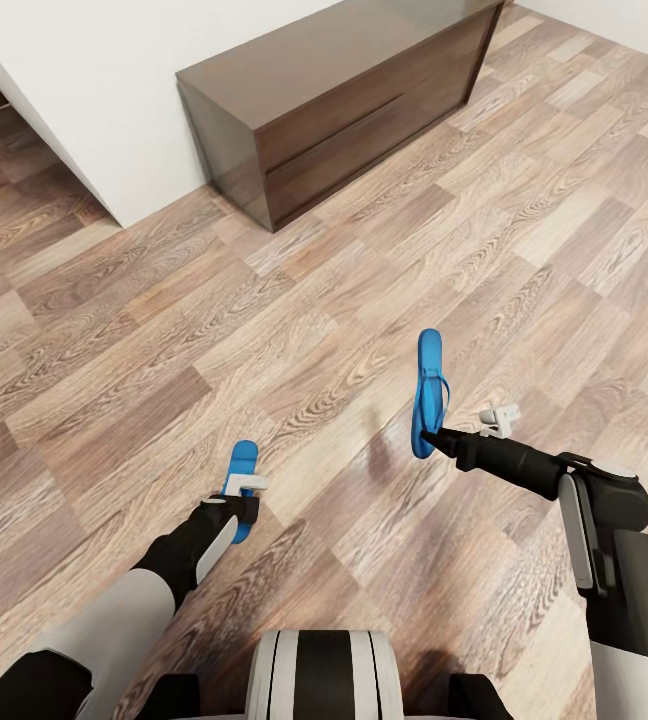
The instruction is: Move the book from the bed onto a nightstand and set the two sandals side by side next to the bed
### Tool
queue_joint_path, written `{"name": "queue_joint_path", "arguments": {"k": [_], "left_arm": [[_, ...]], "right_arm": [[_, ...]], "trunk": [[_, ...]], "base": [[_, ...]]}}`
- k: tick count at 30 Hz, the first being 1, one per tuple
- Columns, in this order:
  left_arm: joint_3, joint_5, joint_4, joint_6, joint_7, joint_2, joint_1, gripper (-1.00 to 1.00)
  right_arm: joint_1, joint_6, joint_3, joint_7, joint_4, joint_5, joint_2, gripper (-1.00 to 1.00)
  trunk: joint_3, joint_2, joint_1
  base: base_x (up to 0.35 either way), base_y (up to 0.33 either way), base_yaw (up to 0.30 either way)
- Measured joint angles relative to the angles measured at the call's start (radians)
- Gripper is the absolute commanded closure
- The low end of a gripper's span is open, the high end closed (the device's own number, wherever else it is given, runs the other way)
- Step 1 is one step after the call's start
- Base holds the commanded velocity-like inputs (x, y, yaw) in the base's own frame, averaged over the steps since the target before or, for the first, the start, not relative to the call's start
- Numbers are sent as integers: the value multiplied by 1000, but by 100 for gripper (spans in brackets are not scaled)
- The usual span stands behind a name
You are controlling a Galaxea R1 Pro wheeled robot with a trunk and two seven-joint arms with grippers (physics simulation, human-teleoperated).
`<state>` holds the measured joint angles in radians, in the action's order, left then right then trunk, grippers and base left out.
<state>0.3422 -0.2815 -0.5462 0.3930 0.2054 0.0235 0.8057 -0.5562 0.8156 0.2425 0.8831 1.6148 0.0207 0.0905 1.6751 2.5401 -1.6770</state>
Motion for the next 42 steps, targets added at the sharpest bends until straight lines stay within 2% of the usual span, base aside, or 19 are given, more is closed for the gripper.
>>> {"name": "queue_joint_path", "arguments": {"k": [13, 18, 26, 29, 30, 34, 37, 38, 41, 42], "left_arm": [[0, 4, -4, 3, 2, 0, -2, 100], [3, -12, 34, -1, 5, 0, -4, 100], [1, -14, 11, 7, 5, 1, -8, 100], [-3, -19, -48, 52, 5, 1, -7, 100], [-3, -21, -104, 106, 9, 2, -8, 100], [-14, -29, -265, 215, 32, 4, -38, 100], [-46, -33, -378, 264, 49, 9, -86, 100], [-67, -37, -456, 290, 57, 12, -124, 100], [-89, -40, -589, 339, 65, 18, -186, 100], [-96, -46, -670, 364, 68, 29, -224, 100]], "right_arm": [[0, 0, 0, 0, 0, 0, -1, 100], [0, 1, -1, 0, 0, -1, -1, 100], [-1, 4, -2, -2, 0, 2, -2, 100], [1, 6, -3, -5, 0, 7, -2, 100], [2, 5, -5, -17, -1, 11, -2, 100], [8, -1, -9, -113, -1, 26, -2, 100], [18, -5, -9, -216, -2, 39, -1, 100], [35, -8, -8, -273, -2, 53, 2, 100], [82, -7, -7, -326, -2, 49, 7, 100], [114, -8, -6, -345, -2, 55, 12, 100]], "trunk": [[0, 0, 0], [-19, -1, 2], [-50, -3, 5], [-62, -4, 7], [-66, -4, 7], [-81, -5, 9], [-93, -6, 10], [-96, -6, 11], [-108, -7, 12], [-112, -7, 13]], "base": [[0, 0, 0], [0, 0, 0], [0, 0, 0], [0, 0, 0], [0, 0, 0], [0, 0, 0], [0, 0, 0], [0, 0, 0], [0, 0, 0], [0, 0, 0]]}}
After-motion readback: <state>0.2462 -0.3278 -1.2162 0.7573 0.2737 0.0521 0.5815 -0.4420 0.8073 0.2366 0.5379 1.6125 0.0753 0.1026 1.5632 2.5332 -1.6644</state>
